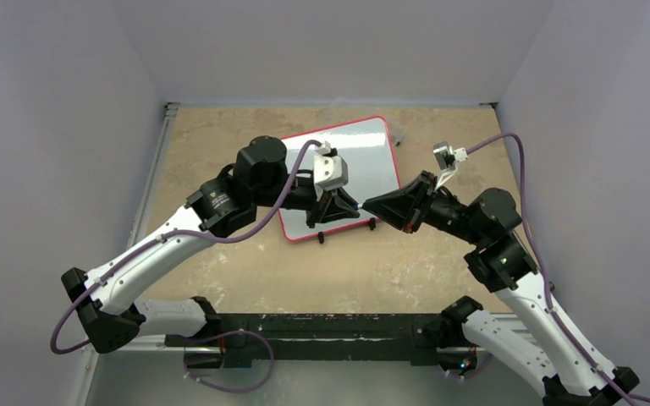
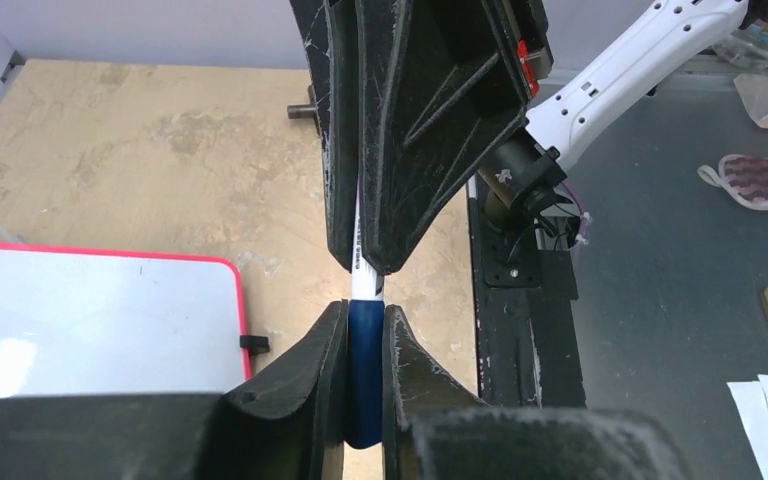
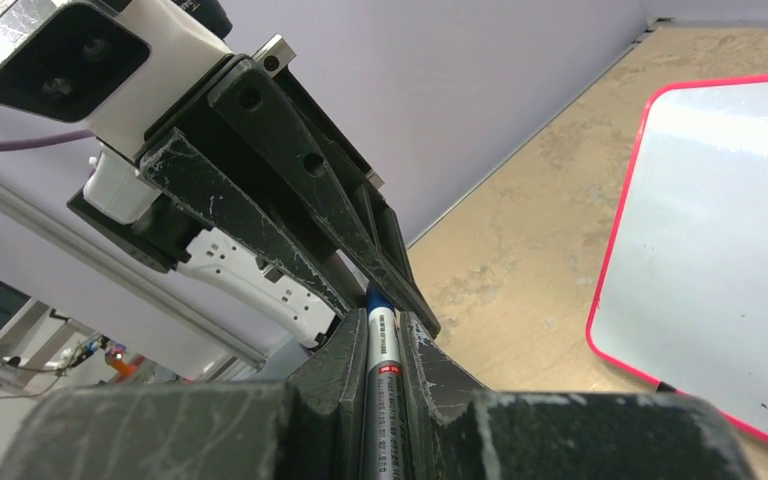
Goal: Write a sentence on the whiteboard
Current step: Open the whiteboard marker at the center of the board.
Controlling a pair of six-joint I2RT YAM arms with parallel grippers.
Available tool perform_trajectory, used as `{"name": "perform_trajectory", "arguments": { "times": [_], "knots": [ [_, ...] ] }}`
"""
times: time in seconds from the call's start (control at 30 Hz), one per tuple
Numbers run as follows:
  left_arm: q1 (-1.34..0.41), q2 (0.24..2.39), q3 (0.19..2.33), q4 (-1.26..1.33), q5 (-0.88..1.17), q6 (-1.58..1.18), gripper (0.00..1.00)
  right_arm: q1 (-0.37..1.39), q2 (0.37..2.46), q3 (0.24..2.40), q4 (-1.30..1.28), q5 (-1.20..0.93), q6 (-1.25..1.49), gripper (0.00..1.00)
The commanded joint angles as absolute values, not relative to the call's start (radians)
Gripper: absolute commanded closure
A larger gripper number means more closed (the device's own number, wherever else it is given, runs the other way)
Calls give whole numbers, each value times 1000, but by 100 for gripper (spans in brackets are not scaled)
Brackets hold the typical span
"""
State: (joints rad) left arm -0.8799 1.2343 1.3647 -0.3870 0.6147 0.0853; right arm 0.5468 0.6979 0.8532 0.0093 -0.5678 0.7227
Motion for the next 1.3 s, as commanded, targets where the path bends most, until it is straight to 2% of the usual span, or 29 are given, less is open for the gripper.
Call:
{"name": "perform_trajectory", "arguments": {
  "times": [0.0, 0.3, 0.53, 0.77, 1.27],
  "knots": [
    [-873, 1215, 1367, -369, 617, 97, 100, 550, 682, 869, 34, -568, 738, 100],
    [-873, 1221, 1353, -384, 635, 123, 100, 551, 692, 816, 123, -626, 780, 100],
    [-873, 1229, 1363, -412, 641, 162, 100, 551, 709, 832, 92, -655, 756, 100],
    [-873, 1227, 1354, -439, 606, 194, 100, 550, 728, 864, -33, -538, 764, 100],
    [-873, 1178, 1291, -453, 492, 207, 100, 535, 733, 902, -140, -426, 779, 100]
  ]
}}
